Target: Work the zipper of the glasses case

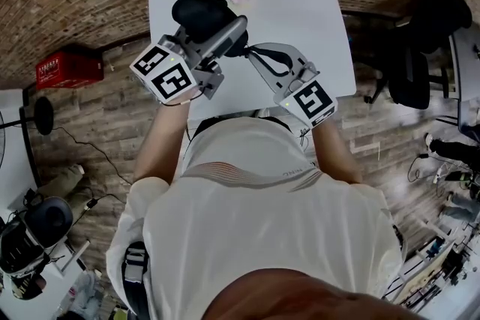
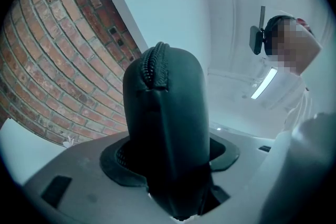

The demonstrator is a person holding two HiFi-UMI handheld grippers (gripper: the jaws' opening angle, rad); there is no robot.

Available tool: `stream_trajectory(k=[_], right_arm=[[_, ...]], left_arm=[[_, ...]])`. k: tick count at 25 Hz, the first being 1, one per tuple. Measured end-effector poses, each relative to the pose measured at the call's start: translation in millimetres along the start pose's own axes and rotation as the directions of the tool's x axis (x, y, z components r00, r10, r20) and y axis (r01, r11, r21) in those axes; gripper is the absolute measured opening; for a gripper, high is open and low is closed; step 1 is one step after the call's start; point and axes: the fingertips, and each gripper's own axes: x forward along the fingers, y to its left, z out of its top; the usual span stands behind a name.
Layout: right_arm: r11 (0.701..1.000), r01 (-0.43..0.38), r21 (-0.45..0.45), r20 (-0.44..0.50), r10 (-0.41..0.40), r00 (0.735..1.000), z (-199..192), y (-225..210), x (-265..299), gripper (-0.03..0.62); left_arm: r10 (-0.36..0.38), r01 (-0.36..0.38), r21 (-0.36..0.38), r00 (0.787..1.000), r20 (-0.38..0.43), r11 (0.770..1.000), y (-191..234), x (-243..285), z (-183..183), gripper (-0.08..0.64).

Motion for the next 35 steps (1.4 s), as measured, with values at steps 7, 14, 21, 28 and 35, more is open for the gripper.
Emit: stream_trajectory(k=[7, 14, 21, 28, 35], right_arm=[[1.000, 0.021, 0.022, -0.016, -0.021, 1.000, -2.3, 0.1, 2.9, 0.061], [0.999, 0.046, -0.009, -0.040, -0.046, 0.998, -6.2, -7.4, 0.7, 0.051], [0.996, 0.037, -0.080, -0.081, -0.043, 0.996, -7.2, -2.1, -1.5, 0.051], [0.997, 0.067, -0.045, -0.080, -0.071, 0.994, -6.1, -7.5, 0.2, 0.051], [0.998, 0.049, 0.025, -0.003, -0.049, 0.999, 5.4, 1.8, -5.4, 0.051]], left_arm=[[0.015, -0.015, -0.046, 1.000, 0.002, 0.999, -0.2, -0.8, -6.3, 0.287], [0.032, -0.033, -0.028, 0.999, -0.027, 0.999, 1.8, -3.1, -11.3, 0.279], [0.018, -0.021, -0.044, 0.998, -0.068, 0.999, 0.7, -4.9, -17.0, 0.275], [0.063, -0.067, -0.148, 0.998, -0.029, 0.987, 13.1, -9.0, -15.5, 0.272], [0.014, -0.002, -0.279, 0.999, 0.042, 0.960, 9.1, -23.5, -14.2, 0.272]])
